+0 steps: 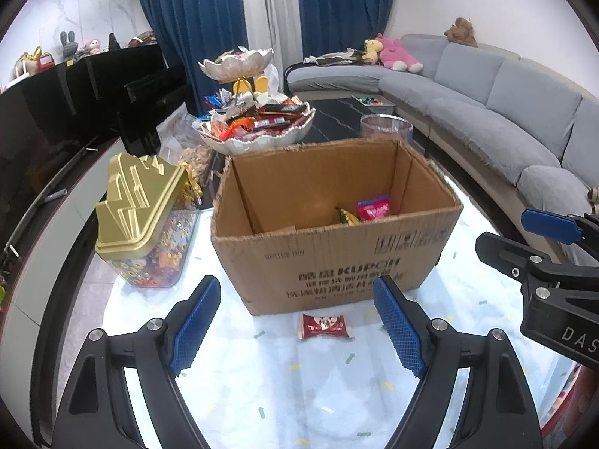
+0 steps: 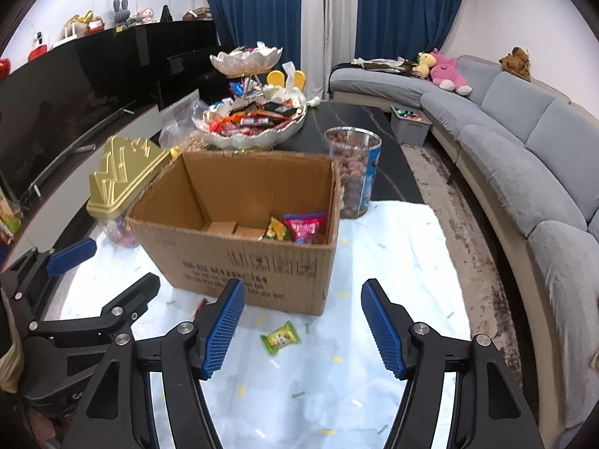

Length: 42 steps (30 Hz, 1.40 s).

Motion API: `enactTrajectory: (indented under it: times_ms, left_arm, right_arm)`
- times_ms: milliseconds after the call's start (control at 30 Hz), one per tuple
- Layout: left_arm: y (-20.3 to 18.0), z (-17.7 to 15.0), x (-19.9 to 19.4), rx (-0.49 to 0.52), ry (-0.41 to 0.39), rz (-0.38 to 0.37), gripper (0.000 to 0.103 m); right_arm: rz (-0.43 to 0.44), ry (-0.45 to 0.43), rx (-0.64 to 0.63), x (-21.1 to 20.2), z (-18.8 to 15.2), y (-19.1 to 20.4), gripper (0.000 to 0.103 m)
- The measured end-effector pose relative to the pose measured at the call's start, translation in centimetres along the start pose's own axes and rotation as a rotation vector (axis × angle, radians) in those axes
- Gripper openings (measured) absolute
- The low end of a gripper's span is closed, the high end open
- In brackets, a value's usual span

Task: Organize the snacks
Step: 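Withdraw both open tools from the box toward the red and green candies, then grasp the red-wrapped candy with the left tool while the right tool grasps the green-yellow candy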

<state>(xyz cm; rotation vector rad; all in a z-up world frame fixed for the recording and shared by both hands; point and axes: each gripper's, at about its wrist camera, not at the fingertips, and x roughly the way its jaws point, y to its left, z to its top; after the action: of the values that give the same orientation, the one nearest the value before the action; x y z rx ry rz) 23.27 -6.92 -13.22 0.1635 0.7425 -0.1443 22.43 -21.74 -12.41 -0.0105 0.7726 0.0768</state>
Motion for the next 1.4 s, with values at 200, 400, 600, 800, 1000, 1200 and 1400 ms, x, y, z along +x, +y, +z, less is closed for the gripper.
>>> enactTrajectory:
  times_ms: [200, 400, 600, 800, 1000, 1200, 1400]
  left_arm:
    - [-0.8, -1.9, 1.6, 0.038, 0.012, -0.009, 0.084]
    - [-1.8, -3.7, 3.7, 0.08, 0.023, -0.016, 0.084]
    - [-2.5, -4.8, 5.9, 0.1, 0.029, -0.019, 0.084]
    - [-3.1, -5.8, 8.0, 0.117, 0.034, -0.02, 0.084]
    - [-3.1, -6.5, 10.1, 0.111, 0.062, -0.021, 0.084]
    - [-2.9, -7.2, 11.9, 0.112, 0.091, -0.012, 0.084]
    - [-1.9, -7.4, 13.0, 0.047, 0.116, -0.008, 0.083]
  right_arm:
    - [0.025, 0.018, -0.042, 1.9, -2.0, 0.4, 0.066]
    - [0.043, 0.041, -0.069, 3.9, -3.5, 0.4, 0.066]
    - [0.059, 0.062, -0.097, 6.1, -4.7, 0.2, 0.066]
    - [0.077, 0.078, -0.117, 8.2, -5.6, 0.1, 0.066]
    - [0.098, 0.098, -0.126, 10.1, -6.1, 0.4, 0.066]
    - [0.124, 0.137, -0.155, 11.9, -6.4, 0.5, 0.066]
    - [0.142, 0.166, -0.173, 13.1, -6.9, 0.7, 0.066]
